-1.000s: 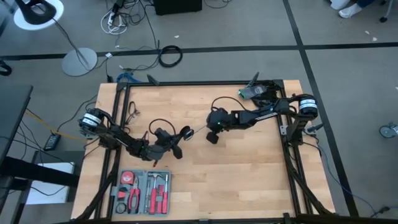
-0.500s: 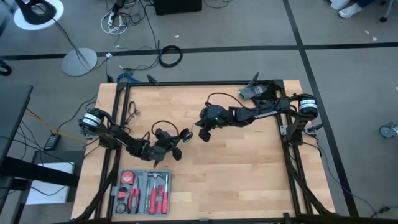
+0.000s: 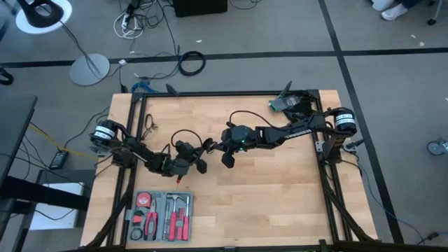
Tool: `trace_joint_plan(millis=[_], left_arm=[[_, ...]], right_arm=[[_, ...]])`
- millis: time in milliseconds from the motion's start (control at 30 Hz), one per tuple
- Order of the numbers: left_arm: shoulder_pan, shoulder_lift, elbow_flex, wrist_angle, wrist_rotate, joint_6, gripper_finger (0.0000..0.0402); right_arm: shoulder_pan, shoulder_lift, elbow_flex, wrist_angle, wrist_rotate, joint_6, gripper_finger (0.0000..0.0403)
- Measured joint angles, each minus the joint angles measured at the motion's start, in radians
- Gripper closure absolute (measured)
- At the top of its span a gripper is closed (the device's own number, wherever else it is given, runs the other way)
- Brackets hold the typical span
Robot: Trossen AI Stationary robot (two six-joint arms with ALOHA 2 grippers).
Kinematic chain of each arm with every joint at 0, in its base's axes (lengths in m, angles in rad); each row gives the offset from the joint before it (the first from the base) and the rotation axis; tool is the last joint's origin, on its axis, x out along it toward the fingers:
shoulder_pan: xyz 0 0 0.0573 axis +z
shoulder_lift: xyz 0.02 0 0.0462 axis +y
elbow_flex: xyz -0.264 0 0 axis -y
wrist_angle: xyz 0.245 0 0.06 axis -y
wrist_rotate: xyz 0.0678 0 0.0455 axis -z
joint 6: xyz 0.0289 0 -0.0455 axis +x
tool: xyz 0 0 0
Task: Coil cords
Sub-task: Coil the black wire onto the spool
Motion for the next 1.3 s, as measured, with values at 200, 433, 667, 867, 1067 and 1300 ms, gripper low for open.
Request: trace_joint_plan(millis=[200, 433, 667, 867, 1067, 1300], left_arm=[[0.001, 0.0, 0.018, -0.009, 0.012, 0.002, 0.0401], [0.002, 0.001, 0.018, -0.005, 0.067, -0.078, 0.0401], [0.003, 0.001, 0.018, -0.001, 0.097, -0.079, 0.0401], [0.002, 0.0, 0.019, 0.004, 0.108, -0.079, 0.0401], [0.009, 0.0, 0.019, 0.009, 0.098, -0.081, 0.0401], [0.013, 0.0, 0.02, 0.028, 0.108, -0.086, 0.0401]], right_arm=[[0.013, 0.107, 0.001, 0.077, -0.027, 0.0, 0.0403], [0.023, 0.133, 0.001, 0.134, -0.035, 0.005, 0.0403], [0.02, 0.133, 0.01, 0.193, -0.047, -0.044, 0.0403], [0.01, 0.133, 0.028, 0.195, -0.079, -0.078, 0.0403], [0.03, 0.133, 0.025, 0.187, -0.114, -0.109, 0.0403], [0.053, 0.133, 0.024, 0.123, -0.104, -0.123, 0.0403]])
